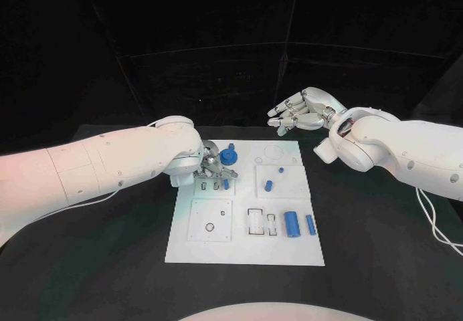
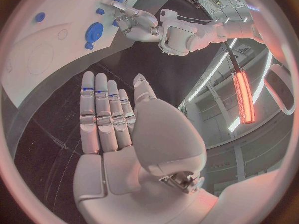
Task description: Assemble the parts on the task board
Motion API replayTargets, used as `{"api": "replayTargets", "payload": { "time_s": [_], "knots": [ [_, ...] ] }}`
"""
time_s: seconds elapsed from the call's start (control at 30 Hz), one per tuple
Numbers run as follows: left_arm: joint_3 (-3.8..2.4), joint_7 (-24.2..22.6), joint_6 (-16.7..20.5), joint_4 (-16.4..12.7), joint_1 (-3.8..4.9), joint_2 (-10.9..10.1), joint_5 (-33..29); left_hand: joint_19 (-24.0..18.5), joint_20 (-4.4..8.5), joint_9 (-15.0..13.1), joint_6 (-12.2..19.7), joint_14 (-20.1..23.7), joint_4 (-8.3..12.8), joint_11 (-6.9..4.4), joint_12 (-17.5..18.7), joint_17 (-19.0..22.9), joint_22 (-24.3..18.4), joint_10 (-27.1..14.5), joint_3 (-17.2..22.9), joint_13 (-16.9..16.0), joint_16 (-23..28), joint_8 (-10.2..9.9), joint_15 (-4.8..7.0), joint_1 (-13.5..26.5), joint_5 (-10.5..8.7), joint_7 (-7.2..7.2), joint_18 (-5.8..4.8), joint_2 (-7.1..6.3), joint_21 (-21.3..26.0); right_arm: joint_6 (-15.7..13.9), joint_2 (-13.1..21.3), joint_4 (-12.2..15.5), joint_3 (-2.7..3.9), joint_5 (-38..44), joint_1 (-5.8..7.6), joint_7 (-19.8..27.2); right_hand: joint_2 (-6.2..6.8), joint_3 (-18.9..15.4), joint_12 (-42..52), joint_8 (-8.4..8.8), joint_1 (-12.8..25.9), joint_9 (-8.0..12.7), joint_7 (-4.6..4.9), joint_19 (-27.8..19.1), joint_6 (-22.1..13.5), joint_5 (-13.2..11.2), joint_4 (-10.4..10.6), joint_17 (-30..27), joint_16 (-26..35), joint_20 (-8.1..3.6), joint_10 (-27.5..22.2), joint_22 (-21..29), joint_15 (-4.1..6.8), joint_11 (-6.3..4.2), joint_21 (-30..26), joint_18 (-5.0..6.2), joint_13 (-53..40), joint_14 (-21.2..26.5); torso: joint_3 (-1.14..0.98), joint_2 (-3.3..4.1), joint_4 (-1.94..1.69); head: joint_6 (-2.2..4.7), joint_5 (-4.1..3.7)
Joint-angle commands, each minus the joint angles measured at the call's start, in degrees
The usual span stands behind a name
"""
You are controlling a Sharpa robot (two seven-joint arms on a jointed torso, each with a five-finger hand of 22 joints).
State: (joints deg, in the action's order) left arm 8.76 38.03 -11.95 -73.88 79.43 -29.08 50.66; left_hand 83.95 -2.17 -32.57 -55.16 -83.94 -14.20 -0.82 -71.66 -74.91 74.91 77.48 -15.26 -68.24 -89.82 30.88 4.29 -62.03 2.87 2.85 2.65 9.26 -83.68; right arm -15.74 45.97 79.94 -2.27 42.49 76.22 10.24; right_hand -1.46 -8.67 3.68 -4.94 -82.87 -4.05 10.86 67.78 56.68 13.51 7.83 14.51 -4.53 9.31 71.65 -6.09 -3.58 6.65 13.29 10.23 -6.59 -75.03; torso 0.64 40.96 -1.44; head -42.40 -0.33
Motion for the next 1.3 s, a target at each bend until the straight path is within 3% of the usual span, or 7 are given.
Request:
{"api": "replayTargets", "payload": {
  "time_s": [0.03, 0.43, 1.3],
  "knots": [
    [-0.05, 0.4, -1.3, 0.0, 0.12, 0.1, 0.4, 1.7, 0.51, -0.3, 0.4, -6.1, 0.2, -0.31, 0.4, -15.1, 5.1, 0.0, 0.8, 0.1, -0.2, 0.3, 0.28, -0.3, -0.03, 0.04, -0.36, -0.74, 0.3, 0.4, -0.1, 0.0, 0.04, -0.1, 0.12, 0.3, -0.35, -0.5, 0.2, -0.24, 0.1, -0.1, 0.08, 0.1, -0.2, 0.2, 0.0, -0.1, 0.4, 0.41, -0.4, 0.1, -0.11, 0.15, -0.2, 0.31, 0.0, 0.4, -0.02, -0.05, 0.00, -0.02, 0.05],
    [-0.05, 0.4, -1.7, -0.2, 0.12, 0.2, 0.4, 1.7, 0.54, -0.9, 0.8, -6.1, 0.7, -0.34, 0.5, -15.1, 5.1, 0.0, 2.4, 0.1, -0.2, 0.7, 0.31, -0.7, -0.03, 0.01, -0.36, -1.45, 0.3, 0.5, -0.2, -0.1, 0.04, -0.1, 0.12, 0.3, -0.38, -0.5, 0.2, -0.27, 0.1, -0.1, 0.07, 0.1, -0.2, 0.2, 0.0, -0.1, 0.4, 0.41, -0.3, 0.1, -0.10, 0.14, -0.2, 0.32, 0.1, 0.4, -0.04, -0.03, -0.04, -0.15, 0.25],
    [-0.04, 0.3, -2.7, -0.7, 0.10, 0.5, -0.3, 1.6, 0.67, -2.6, 1.7, -6.1, 2.7, -0.51, 0.6, -15.1, 5.0, 0.0, 11.8, 0.1, -0.2, 1.3, 0.46, -2.7, -0.03, -0.18, -0.31, -3.73, 0.5, 1.0, -0.6, -0.6, 0.03, -0.1, 0.12, 0.4, -0.45, -0.5, 0.2, -0.33, 0.0, -0.1, 0.04, 0.2, -0.1, 0.4, -0.1, -0.1, 0.4, 0.40, -0.3, 0.1, -0.08, 0.10, -0.3, 0.33, 0.1, 0.4, -0.03, -0.06, -0.04, -0.23, 0.33]
  ]
}}
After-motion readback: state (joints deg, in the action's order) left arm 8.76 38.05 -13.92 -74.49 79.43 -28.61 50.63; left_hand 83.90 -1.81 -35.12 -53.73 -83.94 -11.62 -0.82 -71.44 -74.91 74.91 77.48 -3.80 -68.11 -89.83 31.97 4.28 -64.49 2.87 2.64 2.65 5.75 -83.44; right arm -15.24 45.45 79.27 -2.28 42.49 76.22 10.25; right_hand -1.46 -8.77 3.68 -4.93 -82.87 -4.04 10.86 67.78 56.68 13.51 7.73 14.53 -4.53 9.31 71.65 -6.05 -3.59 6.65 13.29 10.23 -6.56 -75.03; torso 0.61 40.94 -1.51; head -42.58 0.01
